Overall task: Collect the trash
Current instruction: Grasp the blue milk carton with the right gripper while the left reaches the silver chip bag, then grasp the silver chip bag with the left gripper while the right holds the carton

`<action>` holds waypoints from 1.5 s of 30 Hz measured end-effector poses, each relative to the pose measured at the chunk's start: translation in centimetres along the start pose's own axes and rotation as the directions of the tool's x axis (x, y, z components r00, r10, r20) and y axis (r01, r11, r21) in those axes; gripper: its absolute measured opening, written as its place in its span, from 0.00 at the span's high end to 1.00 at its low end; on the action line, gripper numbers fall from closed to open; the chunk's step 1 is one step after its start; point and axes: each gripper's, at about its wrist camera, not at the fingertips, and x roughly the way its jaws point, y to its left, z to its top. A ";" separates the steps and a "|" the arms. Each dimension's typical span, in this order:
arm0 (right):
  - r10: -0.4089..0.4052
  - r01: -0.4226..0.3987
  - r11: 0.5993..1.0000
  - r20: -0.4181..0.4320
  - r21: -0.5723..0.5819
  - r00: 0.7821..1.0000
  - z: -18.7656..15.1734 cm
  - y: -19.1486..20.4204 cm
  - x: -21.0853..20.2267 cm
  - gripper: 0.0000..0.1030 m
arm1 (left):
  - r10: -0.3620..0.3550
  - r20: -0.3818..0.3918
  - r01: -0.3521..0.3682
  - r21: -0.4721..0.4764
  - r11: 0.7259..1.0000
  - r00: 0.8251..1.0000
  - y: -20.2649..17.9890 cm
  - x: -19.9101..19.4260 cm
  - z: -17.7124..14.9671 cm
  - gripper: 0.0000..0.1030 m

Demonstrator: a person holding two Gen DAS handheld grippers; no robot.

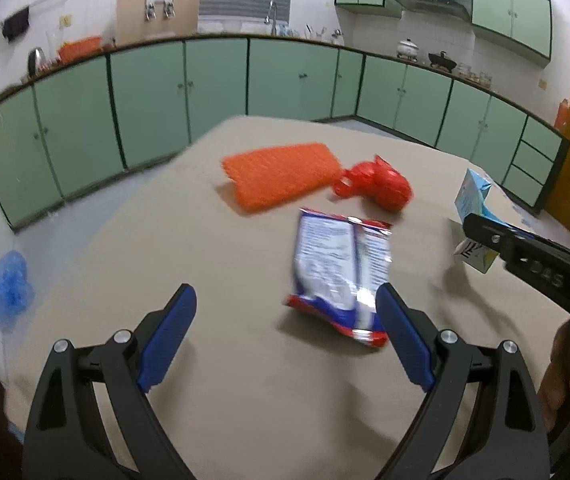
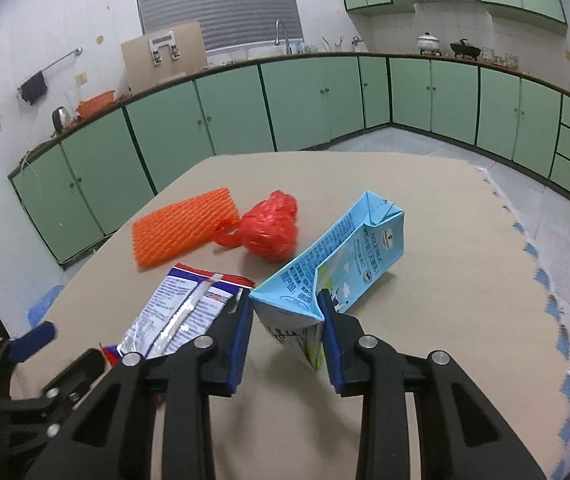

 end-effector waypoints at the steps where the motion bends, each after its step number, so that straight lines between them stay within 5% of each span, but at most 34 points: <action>1: 0.001 -0.001 1.000 0.001 0.002 1.000 0.0 -0.1 -0.1 0.69 | 0.001 -0.015 -0.001 0.000 1.000 1.000 -0.5 0.5 -0.1 0.14; 9: 0.021 -0.021 0.999 0.021 0.044 1.000 0.3 -2.3 -1.7 0.69 | 0.008 -0.095 -0.012 -0.036 0.999 0.995 -1.6 3.2 0.1 0.19; 10: 0.024 -0.025 0.998 0.022 0.053 0.999 0.4 -2.6 -1.9 0.69 | 0.007 -0.105 -0.011 -0.039 0.999 0.994 -1.7 3.5 0.0 0.30; 11: 0.025 -0.026 0.998 0.024 0.057 0.999 0.4 -2.8 -2.1 0.69 | -0.008 -0.128 0.002 -0.048 0.999 0.992 -1.7 4.1 0.0 0.50; 13: 0.026 -0.028 0.998 0.027 0.059 0.999 0.4 -3.3 -2.5 0.69 | -0.022 -0.126 0.015 -0.052 0.999 0.992 -1.9 4.2 0.1 0.56; 16: 0.026 -0.028 0.998 0.034 0.057 0.999 0.4 -3.3 -3.1 0.69 | -0.043 -0.107 0.038 -0.054 0.998 0.993 -2.0 3.8 0.3 0.88; 23: 0.023 -0.025 0.998 0.047 0.049 0.999 0.3 -3.2 -4.6 0.69 | -0.078 -0.078 0.071 -0.080 0.994 0.994 -1.5 2.5 0.5 0.96; 45: -0.026 0.020 0.999 0.130 0.047 0.991 0.0 -6.3 -13.8 0.69 | -0.155 0.055 0.154 0.016 0.988 0.986 -6.1 -6.8 2.6 0.97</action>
